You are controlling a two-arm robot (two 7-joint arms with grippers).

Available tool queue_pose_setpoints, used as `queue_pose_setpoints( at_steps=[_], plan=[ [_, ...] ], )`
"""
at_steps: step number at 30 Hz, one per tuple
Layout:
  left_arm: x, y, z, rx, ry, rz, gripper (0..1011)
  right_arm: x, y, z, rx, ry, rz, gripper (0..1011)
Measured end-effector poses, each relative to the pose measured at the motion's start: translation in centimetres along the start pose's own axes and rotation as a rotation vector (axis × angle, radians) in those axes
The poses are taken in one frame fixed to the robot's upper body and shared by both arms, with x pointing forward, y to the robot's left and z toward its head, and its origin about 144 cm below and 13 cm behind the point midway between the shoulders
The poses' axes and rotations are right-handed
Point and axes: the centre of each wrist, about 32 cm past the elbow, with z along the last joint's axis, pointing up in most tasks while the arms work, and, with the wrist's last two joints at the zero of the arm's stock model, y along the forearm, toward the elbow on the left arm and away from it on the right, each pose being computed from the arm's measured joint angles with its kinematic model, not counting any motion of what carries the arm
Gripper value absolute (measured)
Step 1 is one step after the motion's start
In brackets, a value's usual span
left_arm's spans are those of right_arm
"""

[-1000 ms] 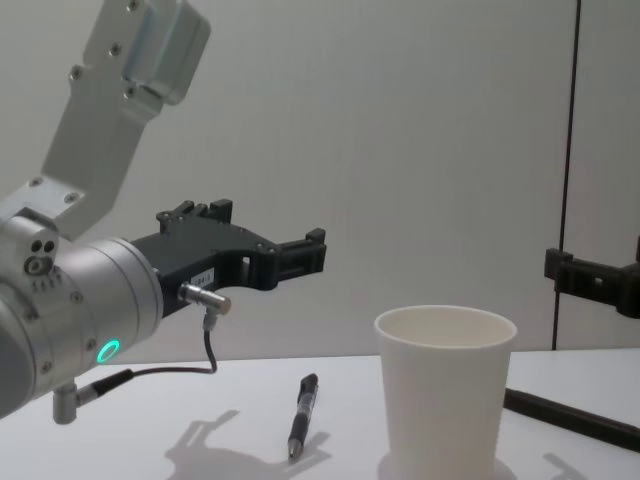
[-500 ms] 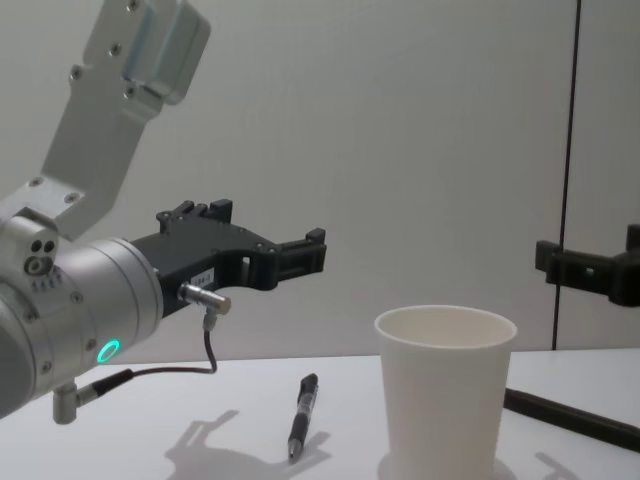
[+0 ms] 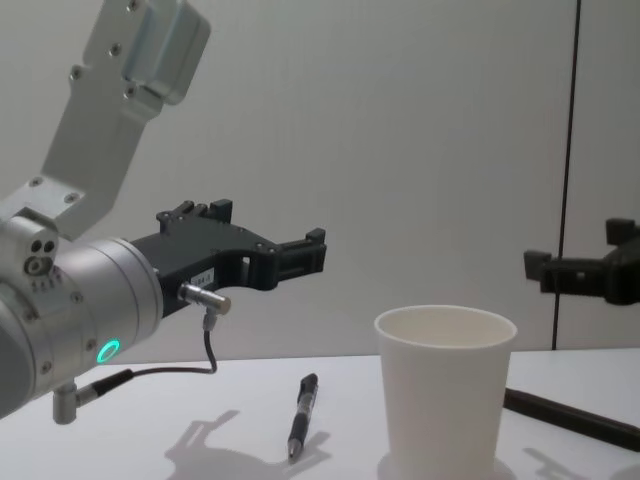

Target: Place the pen into the pen holder.

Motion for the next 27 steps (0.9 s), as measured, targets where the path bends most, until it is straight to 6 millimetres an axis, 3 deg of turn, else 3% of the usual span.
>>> queue_pose_setpoints(
  at_steps=[13, 27],
  plan=[
    [0.0, 0.0, 0.0, 0.000, 0.000, 0.000, 1001, 2.2, 3.1, 0.6, -0.110, -0.049, 0.021, 1001],
    [0.0, 0.0, 0.0, 0.000, 0.000, 0.000, 1001, 3.5, 6.7, 2.0, -0.260, 0.032, -0.016, 1001]
  ],
)
